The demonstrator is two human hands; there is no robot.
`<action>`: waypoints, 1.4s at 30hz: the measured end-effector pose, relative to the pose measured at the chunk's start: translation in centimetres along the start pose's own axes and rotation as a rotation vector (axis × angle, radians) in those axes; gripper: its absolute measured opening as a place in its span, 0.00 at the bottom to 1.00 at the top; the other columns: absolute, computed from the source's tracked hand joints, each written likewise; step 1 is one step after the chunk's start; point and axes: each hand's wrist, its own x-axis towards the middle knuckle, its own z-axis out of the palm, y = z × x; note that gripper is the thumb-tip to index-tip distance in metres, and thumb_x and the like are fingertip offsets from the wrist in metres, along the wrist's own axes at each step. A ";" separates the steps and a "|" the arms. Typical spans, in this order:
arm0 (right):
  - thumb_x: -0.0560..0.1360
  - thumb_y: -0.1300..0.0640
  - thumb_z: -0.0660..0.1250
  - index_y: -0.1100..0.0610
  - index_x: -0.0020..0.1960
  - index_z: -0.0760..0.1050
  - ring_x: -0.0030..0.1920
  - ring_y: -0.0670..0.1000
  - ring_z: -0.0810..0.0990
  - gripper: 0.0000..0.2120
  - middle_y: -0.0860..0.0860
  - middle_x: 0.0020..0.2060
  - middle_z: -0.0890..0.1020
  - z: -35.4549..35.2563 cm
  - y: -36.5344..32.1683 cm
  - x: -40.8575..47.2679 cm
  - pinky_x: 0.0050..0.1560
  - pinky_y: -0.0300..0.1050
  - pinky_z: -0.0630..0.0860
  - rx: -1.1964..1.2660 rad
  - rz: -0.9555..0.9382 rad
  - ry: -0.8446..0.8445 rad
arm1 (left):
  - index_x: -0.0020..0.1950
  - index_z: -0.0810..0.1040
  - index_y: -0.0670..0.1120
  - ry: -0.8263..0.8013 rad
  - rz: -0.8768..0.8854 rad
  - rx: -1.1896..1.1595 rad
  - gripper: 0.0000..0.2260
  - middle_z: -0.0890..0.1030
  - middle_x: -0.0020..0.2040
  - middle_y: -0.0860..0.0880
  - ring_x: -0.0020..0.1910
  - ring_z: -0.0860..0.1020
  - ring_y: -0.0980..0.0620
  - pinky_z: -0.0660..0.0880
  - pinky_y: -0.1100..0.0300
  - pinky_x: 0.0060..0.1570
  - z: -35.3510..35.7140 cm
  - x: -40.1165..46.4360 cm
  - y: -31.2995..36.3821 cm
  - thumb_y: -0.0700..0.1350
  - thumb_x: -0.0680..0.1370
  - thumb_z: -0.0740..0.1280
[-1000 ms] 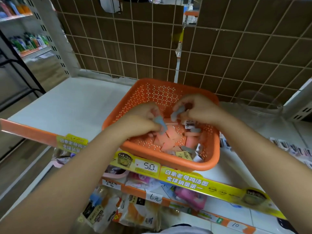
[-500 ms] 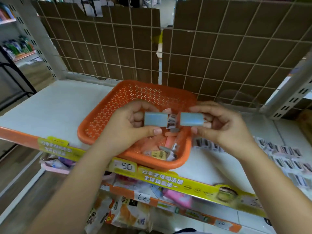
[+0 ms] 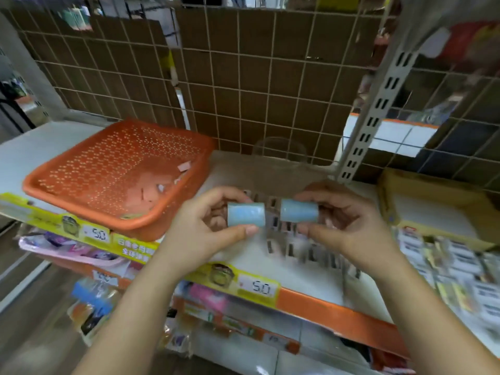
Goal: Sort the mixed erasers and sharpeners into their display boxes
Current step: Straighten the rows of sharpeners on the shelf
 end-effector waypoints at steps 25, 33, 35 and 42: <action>0.62 0.52 0.72 0.48 0.51 0.80 0.49 0.48 0.77 0.17 0.43 0.46 0.79 -16.0 -3.3 -20.6 0.48 0.35 0.72 -0.108 0.167 0.219 | 0.45 0.80 0.61 -0.065 -0.002 0.062 0.14 0.80 0.45 0.54 0.41 0.76 0.44 0.75 0.62 0.42 22.2 -7.2 3.9 0.54 0.61 0.73; 0.62 0.52 0.74 0.41 0.50 0.78 0.46 0.40 0.73 0.18 0.37 0.44 0.75 -30.6 -2.2 -26.2 0.47 0.30 0.69 -0.313 0.232 0.260 | 0.48 0.79 0.54 -0.136 0.187 0.143 0.14 0.76 0.47 0.52 0.46 0.74 0.62 0.68 0.73 0.44 37.4 -3.1 4.8 0.50 0.64 0.74; 0.64 0.57 0.75 0.42 0.50 0.77 0.45 0.39 0.73 0.17 0.40 0.44 0.74 -34.5 -1.4 -26.9 0.47 0.27 0.67 -0.362 0.290 0.261 | 0.48 0.77 0.57 -0.158 0.213 0.188 0.14 0.75 0.47 0.51 0.45 0.73 0.63 0.67 0.74 0.44 41.1 -1.6 4.6 0.52 0.64 0.72; 0.70 0.59 0.72 0.56 0.60 0.77 0.55 0.48 0.70 0.18 0.47 0.49 0.72 -42.3 3.3 -25.3 0.51 0.36 0.63 -0.673 0.471 0.266 | 0.55 0.79 0.51 -0.214 -0.012 0.406 0.14 0.70 0.47 0.51 0.46 0.70 0.56 0.67 0.68 0.45 50.1 3.1 1.8 0.47 0.70 0.73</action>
